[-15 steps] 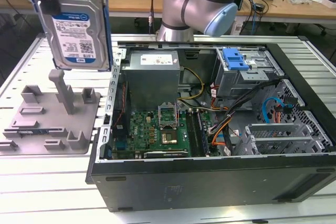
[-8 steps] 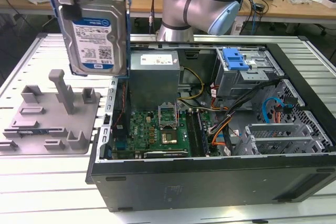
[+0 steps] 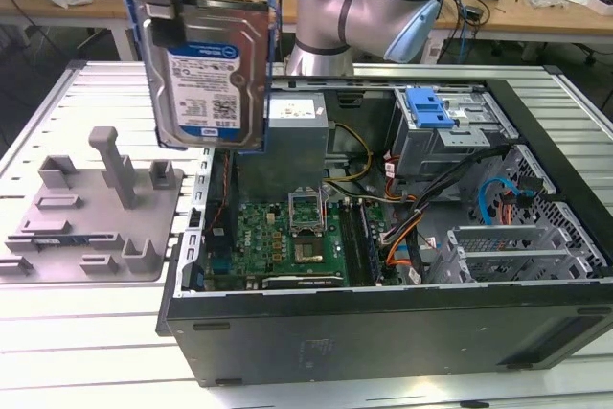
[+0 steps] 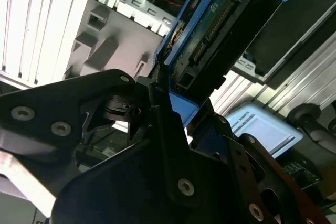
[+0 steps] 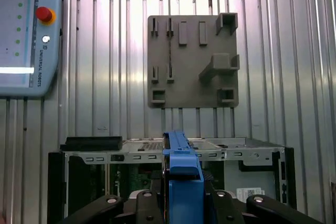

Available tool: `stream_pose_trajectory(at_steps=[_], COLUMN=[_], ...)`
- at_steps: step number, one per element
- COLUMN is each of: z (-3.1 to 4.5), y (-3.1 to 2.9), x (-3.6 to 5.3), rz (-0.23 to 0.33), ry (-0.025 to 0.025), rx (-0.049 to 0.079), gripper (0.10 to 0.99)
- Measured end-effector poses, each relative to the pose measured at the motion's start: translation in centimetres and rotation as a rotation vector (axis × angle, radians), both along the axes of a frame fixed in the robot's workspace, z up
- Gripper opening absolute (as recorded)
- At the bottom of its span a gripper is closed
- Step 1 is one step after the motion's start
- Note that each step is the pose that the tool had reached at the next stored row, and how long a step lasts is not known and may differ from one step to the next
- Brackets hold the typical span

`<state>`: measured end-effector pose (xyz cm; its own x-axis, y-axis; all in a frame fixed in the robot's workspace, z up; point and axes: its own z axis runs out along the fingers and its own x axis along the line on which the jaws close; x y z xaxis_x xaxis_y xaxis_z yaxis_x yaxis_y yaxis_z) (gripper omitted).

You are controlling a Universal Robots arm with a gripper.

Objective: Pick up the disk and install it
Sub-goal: 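Pick up the disk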

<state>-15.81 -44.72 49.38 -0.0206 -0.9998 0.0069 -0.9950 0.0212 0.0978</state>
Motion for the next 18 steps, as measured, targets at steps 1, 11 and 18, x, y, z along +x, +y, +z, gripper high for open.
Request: stream_pose_trajectory(at_steps=[1,11,18], z=[0.01,0.04,0.04], y=[-0.26,-2.72,-4.38], x=[0.54,5.54,9.19], rz=[0.000,0.000,0.000], ry=[0.0015,0.0154,0.0249], rx=[0.000,-0.003,-0.006], gripper=[0.369,0.369,0.369])
